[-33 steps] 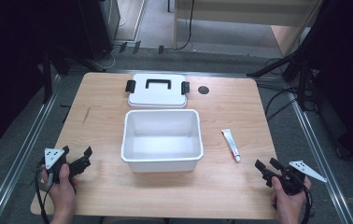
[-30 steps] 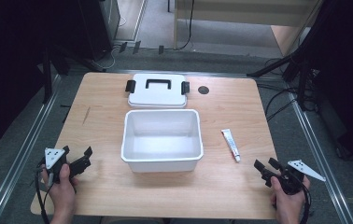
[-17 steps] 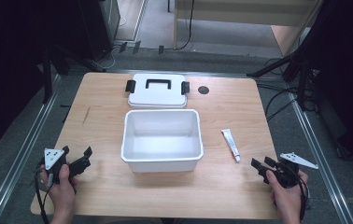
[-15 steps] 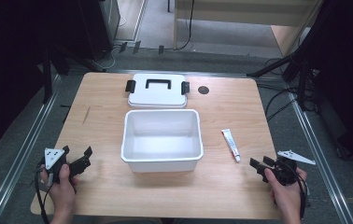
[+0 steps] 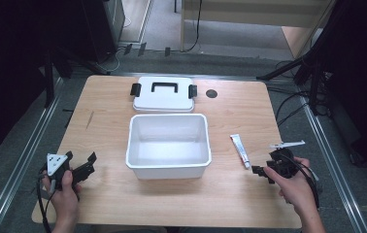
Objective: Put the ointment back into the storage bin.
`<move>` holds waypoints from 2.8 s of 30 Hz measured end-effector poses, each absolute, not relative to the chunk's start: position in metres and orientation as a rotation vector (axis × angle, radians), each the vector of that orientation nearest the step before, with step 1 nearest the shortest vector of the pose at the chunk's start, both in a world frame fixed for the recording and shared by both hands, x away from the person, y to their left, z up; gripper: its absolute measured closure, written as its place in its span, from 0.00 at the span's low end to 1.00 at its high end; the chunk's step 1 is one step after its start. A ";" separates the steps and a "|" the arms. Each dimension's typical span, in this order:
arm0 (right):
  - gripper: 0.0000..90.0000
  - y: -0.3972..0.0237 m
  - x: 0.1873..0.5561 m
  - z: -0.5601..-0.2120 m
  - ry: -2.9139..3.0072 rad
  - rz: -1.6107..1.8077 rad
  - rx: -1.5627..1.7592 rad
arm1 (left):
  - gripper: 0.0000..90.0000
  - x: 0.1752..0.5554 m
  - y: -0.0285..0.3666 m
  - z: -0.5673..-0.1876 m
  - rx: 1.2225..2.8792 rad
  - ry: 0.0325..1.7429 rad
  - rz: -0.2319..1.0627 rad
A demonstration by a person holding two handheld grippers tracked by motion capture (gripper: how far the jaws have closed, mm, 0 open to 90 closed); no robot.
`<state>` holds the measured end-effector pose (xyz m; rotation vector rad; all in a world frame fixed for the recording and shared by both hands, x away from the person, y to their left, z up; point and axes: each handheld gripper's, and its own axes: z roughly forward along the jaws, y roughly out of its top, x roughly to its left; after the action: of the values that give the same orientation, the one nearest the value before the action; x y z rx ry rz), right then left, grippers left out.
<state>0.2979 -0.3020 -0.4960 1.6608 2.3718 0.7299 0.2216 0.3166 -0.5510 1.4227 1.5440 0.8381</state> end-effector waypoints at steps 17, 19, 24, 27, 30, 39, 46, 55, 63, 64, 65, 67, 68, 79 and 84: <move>0.37 -0.259 0.338 -0.488 2.529 0.230 1.667 | 0.15 0.223 0.316 -0.551 1.428 1.561 0.829; 0.40 -0.257 0.344 -0.489 2.546 0.203 1.697 | 0.15 0.223 0.317 -0.551 1.427 1.560 0.827; 0.45 -0.250 0.361 -0.489 2.600 0.191 1.793 | 0.15 0.222 0.317 -0.551 1.415 1.556 0.823; 0.45 -0.245 0.365 -0.487 2.618 0.197 1.816 | 0.15 0.221 0.318 -0.551 1.408 1.556 0.819; 0.48 -0.237 0.372 -0.483 2.624 0.161 1.822 | 0.15 0.221 0.320 -0.551 1.399 1.558 0.811; 0.49 -0.230 0.391 -0.479 2.627 0.150 1.831 | 0.15 0.220 0.319 -0.551 1.399 1.548 0.807; 0.50 -0.232 0.404 -0.484 2.625 0.140 1.868 | 0.16 0.222 0.319 -0.551 1.409 1.553 0.793; 0.64 -0.230 0.415 -0.497 2.607 0.085 1.949 | 0.16 0.223 0.320 -0.552 1.413 1.553 0.786; 0.76 -0.223 0.421 -0.501 2.574 0.015 1.970 | 0.16 0.224 0.321 -0.552 1.421 1.557 0.779; 0.76 -0.222 0.421 -0.502 2.572 0.012 1.960 | 0.16 0.224 0.321 -0.552 1.423 1.557 0.780; 0.77 -0.221 0.421 -0.503 2.576 0.007 1.942 | 0.16 0.224 0.321 -0.552 1.420 1.558 0.776; 0.77 -0.219 0.421 -0.503 2.580 0.004 1.919 | 0.16 0.224 0.321 -0.552 1.417 1.562 0.774; 0.77 -0.218 0.421 -0.502 2.577 0.003 1.924 | 0.16 0.224 0.321 -0.552 1.416 1.563 0.772; 0.79 -0.215 0.422 -0.490 2.586 0.037 1.839 | 0.16 0.224 0.321 -0.552 1.416 1.566 0.768; 0.79 -0.213 0.423 -0.474 2.592 0.050 1.796 | 0.16 0.225 0.321 -0.552 1.416 1.565 0.770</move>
<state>0.4235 -0.2132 -0.4741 1.7960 2.5917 0.0501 0.2247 0.3211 -0.5516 1.4156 1.5648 0.7699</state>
